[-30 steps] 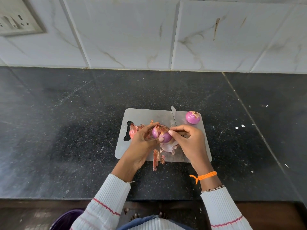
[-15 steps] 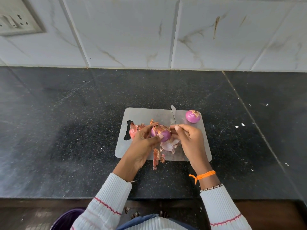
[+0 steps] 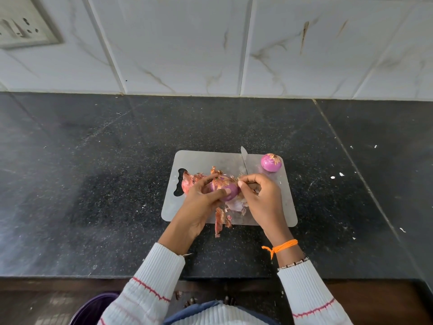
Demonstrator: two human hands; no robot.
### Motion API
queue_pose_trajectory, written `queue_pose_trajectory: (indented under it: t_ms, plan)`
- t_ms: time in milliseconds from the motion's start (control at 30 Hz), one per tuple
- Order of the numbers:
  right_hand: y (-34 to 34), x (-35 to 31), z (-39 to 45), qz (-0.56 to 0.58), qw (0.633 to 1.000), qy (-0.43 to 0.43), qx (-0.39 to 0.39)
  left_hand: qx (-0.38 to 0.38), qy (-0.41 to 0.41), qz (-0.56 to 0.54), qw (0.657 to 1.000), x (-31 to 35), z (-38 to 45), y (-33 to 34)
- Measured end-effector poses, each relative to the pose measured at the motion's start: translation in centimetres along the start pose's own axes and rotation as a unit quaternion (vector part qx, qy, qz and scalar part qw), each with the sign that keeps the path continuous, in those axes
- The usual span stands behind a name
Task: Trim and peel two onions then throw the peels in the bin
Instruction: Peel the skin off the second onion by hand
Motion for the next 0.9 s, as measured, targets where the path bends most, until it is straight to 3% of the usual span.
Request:
queue_pose_trajectory:
  t_ms: [233, 533, 633, 767, 900]
  plan:
    - [0.0, 0.0, 0.0, -0.037, 0.999, -0.034, 0.013, -0.017, -0.039, -0.072, 0.997, -0.6, -0.3, 0.1]
    - [-0.6, 0.5, -0.1, -0.09, 0.995, -0.044, 0.021, -0.061, -0.032, -0.093, 0.993, -0.1, -1.1, 0.5]
    - [-0.8, 1.0, -0.1, -0.082, 0.997, -0.004, 0.015, -0.068, -0.03, -0.091, 0.993, 0.0, -0.9, 0.4]
    - [-0.6, 1.1, -0.2, 0.05, 0.994, 0.093, 0.006, -0.063, 0.005, -0.028, 0.998, -0.1, -0.3, 0.5]
    - [0.5, 0.9, -0.8, 0.157, 0.968, 0.191, -0.036, -0.067, 0.056, 0.022, 0.996, 0.2, -0.5, 0.8]
Point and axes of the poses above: each hand's wrist, its own z-axis towards the middle knuckle, its own y-axis out of the palm, x = y × z, the point moved 6 cm from there along z, towards the middle knuckle, and after that the axes turned 13 degrees about z, right-handed, at the moved point
